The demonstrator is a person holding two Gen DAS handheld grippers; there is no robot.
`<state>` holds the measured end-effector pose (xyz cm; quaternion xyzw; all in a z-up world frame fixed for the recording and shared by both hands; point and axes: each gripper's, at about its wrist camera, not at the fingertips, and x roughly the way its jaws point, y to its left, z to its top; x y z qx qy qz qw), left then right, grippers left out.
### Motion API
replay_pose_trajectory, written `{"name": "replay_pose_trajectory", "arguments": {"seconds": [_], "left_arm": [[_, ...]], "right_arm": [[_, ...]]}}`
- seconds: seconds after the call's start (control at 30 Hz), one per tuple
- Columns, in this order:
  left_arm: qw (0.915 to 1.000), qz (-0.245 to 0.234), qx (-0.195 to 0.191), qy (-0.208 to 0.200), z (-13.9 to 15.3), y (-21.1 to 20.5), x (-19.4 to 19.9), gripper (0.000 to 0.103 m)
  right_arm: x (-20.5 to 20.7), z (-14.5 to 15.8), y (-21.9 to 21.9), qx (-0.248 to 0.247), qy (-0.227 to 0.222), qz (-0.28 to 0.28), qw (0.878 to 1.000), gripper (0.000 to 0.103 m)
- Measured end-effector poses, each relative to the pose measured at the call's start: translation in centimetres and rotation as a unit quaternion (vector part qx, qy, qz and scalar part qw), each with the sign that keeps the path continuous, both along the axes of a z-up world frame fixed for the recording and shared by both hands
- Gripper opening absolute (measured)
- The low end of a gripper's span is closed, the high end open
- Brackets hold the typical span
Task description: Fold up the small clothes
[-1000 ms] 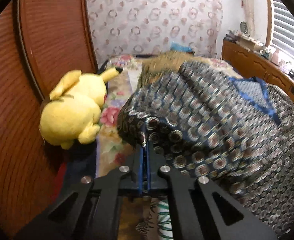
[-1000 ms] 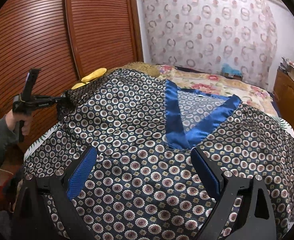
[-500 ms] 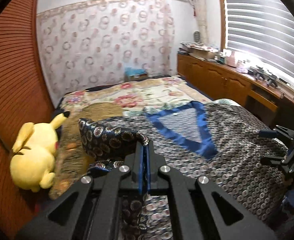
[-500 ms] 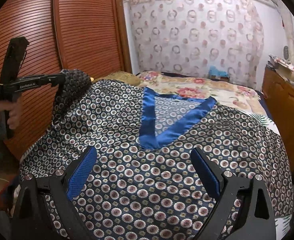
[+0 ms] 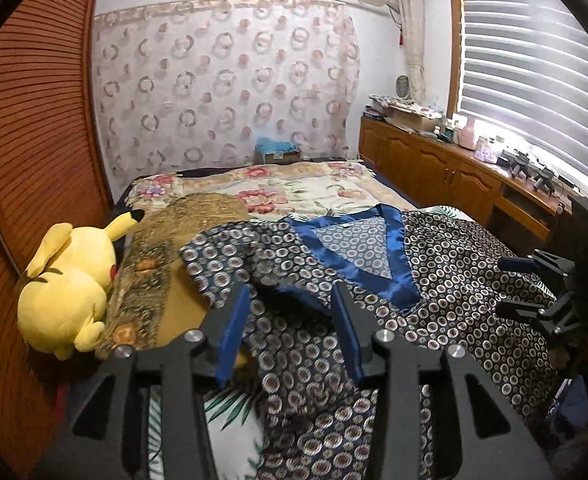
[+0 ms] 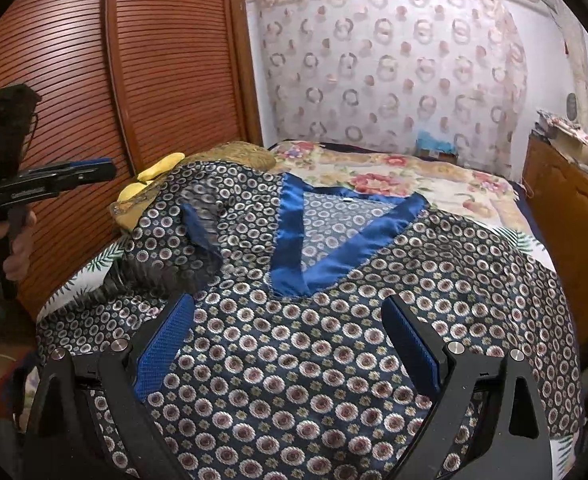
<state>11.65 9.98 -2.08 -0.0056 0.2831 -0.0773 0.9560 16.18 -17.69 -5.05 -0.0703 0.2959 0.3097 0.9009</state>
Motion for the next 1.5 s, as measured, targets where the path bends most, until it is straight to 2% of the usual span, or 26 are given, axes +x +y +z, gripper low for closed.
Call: {"name": "replay_pose_trajectory", "arguments": {"seconds": [0.03, 0.1, 0.3, 0.57, 0.77, 0.97, 1.07, 1.13, 1.3, 1.5], "left_arm": [[1.0000, 0.002, -0.002, -0.001, -0.1, 0.3, -0.4, 0.045], [0.9999, 0.012, -0.008, -0.007, -0.2, 1.1, -1.5, 0.065], [0.9992, 0.033, -0.023, -0.007, -1.6, 2.4, -3.1, 0.067], [0.9985, 0.043, -0.035, 0.005, -3.4, 3.3, -3.8, 0.073], [0.9980, 0.049, -0.039, 0.009, -4.1, 4.0, -4.5, 0.077], [0.9976, 0.053, -0.042, 0.013, -4.7, 4.3, -4.7, 0.078], [0.9976, 0.054, -0.041, 0.015, -4.9, 4.3, -4.6, 0.078], [0.9977, 0.051, -0.042, 0.017, -5.1, 4.2, -4.5, 0.078], [0.9978, 0.048, -0.041, 0.021, -5.3, 3.6, -3.7, 0.078], [0.9976, 0.046, -0.037, 0.038, -5.9, 3.6, -0.7, 0.078]], "right_arm": [[0.0, 0.1, 0.5, -0.004, -0.002, 0.005, 1.000, 0.097], [0.3, 0.2, 1.5, -0.009, -0.003, 0.017, 1.000, 0.096], [1.7, 0.2, 4.8, -0.020, -0.001, 0.047, 0.999, 0.088], [5.6, -1.1, 11.8, -0.038, 0.017, 0.116, 0.992, 0.078], [8.7, -3.1, 16.7, -0.047, 0.047, 0.141, 0.988, 0.066], [10.9, -4.8, 19.7, -0.070, 0.067, 0.143, 0.985, 0.061], [12.2, -5.4, 20.1, -0.105, 0.049, 0.113, 0.987, 0.058], [13.5, -5.5, 19.8, -0.147, 0.016, 0.053, 0.988, 0.058], [15.7, -4.0, 16.5, -0.116, 0.022, 0.014, 0.993, 0.058], [14.4, -2.4, 12.3, -0.083, 0.026, 0.027, 0.996, 0.059]]}}
